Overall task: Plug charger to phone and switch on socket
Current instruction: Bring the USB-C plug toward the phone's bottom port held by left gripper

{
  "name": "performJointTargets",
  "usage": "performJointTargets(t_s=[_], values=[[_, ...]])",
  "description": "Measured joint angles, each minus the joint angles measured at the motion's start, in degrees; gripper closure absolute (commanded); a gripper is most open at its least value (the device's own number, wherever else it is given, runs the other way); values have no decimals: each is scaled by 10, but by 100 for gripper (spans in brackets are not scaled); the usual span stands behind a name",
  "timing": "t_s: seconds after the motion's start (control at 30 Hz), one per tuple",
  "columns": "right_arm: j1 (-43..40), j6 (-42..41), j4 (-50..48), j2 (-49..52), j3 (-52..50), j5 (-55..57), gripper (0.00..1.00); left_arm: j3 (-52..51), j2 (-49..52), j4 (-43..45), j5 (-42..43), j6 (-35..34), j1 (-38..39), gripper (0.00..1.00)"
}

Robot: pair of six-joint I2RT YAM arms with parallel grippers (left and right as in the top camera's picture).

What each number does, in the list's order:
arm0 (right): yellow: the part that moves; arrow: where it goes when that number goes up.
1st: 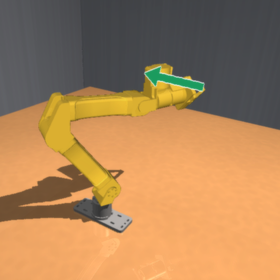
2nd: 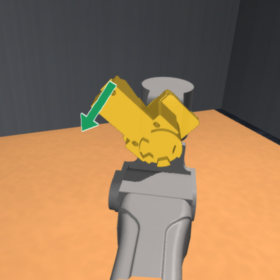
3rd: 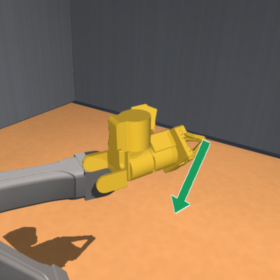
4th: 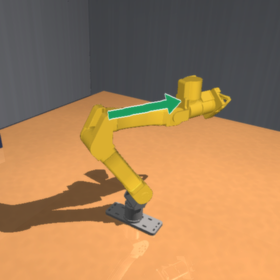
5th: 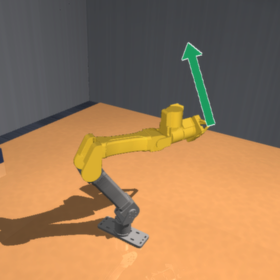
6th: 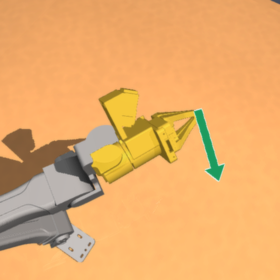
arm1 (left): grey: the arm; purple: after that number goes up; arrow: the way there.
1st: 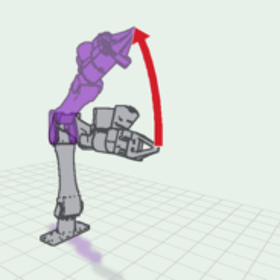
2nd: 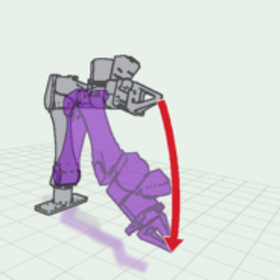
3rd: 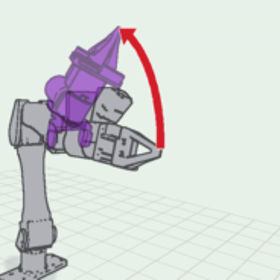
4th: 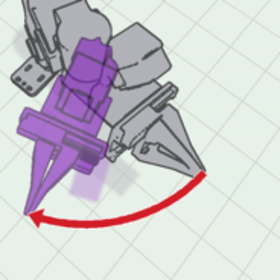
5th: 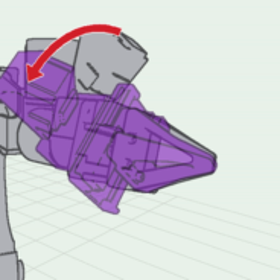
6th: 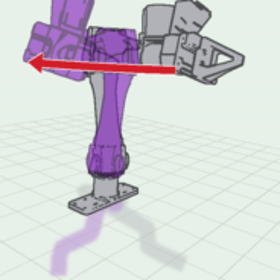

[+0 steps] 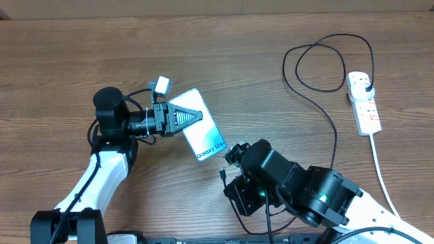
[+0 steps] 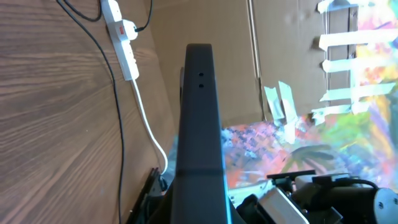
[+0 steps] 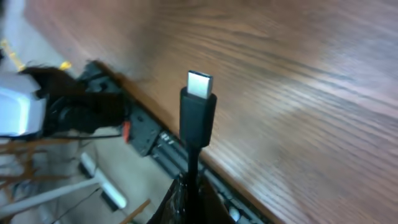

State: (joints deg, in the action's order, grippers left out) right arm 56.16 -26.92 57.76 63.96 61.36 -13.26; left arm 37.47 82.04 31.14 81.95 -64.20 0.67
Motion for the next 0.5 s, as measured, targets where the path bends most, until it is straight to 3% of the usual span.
performJointTargets(t_s=[0.3, 0.5], values=[[9, -11, 0, 92, 0, 67, 96, 0, 1, -29, 25, 85, 7, 96], [77, 7, 16, 95, 0, 74, 96, 1, 36, -56, 60, 130, 10, 96]])
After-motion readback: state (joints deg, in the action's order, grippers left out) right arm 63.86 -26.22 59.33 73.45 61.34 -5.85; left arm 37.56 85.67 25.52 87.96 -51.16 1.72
